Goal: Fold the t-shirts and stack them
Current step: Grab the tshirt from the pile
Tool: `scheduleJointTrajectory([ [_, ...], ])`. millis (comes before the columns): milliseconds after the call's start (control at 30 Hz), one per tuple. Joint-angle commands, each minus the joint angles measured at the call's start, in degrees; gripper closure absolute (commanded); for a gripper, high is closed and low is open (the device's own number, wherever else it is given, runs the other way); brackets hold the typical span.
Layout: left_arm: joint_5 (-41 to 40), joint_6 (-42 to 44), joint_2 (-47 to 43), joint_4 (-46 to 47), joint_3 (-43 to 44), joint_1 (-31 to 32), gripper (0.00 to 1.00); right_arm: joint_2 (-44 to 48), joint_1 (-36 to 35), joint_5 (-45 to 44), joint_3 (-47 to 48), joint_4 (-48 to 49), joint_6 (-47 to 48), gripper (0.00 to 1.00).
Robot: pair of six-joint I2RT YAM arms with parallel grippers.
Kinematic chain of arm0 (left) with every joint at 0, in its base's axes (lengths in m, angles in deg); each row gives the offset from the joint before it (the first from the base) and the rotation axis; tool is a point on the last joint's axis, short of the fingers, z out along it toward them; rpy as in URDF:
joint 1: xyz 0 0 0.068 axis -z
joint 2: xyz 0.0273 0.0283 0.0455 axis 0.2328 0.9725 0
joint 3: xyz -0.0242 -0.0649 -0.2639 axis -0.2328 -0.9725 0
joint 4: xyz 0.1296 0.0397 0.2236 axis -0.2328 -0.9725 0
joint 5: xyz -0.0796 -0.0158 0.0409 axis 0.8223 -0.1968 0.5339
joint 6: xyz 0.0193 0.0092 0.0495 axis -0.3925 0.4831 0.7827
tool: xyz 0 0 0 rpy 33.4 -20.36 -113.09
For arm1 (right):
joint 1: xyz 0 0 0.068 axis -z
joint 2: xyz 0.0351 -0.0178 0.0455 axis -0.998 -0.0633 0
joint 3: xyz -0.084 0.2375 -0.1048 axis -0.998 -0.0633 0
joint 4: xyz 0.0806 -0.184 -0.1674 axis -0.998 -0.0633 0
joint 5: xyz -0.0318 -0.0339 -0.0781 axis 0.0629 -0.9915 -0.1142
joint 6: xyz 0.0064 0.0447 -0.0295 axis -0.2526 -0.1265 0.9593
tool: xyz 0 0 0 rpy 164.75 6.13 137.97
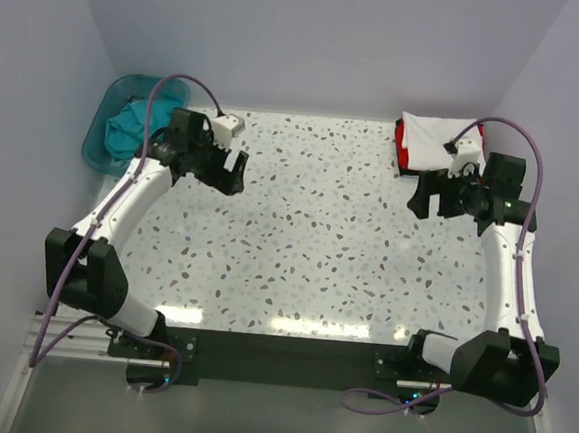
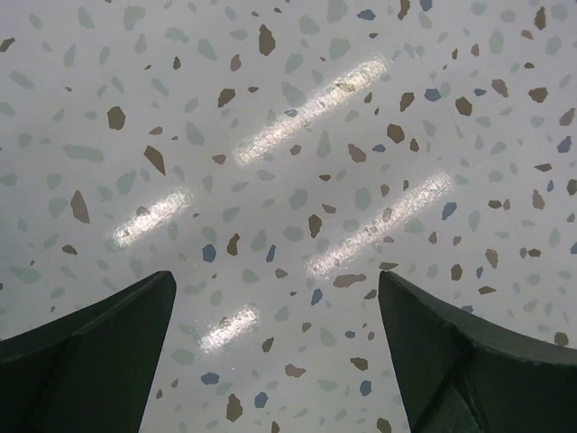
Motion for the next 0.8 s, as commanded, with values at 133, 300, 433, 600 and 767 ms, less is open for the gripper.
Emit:
scheduleJointTrajectory([
  [133,14.25,-3.14,11.24,-4.09,21.46,-11.84,0.00,-3.56,-0.22,1.10,3.20,-0.79,-3.72,0.01],
  [300,6.55,-5.50,22.91,-1.29,40.19,-20.28,0.00,-7.07,-0.13,1.01,5.93,-2.28,-3.38,0.01],
  [433,-0.59,-6.48,29.26,6.43,47.68,-24.24,0.00,-11.19,-0.13,1.54,8.65,-3.77,-3.11,0.02],
  [600,-8.07,-3.93,38.55,14.19,52.68,-25.91,0.00,-15.60,-0.22,-0.22,11.11,-4.39,-3.47,0.01],
  [767,-13.78,-2.35,46.13,16.99,54.54,-26.79,0.00,-19.72,-0.22,-0.83,14.80,-5.80,-3.47,0.01],
])
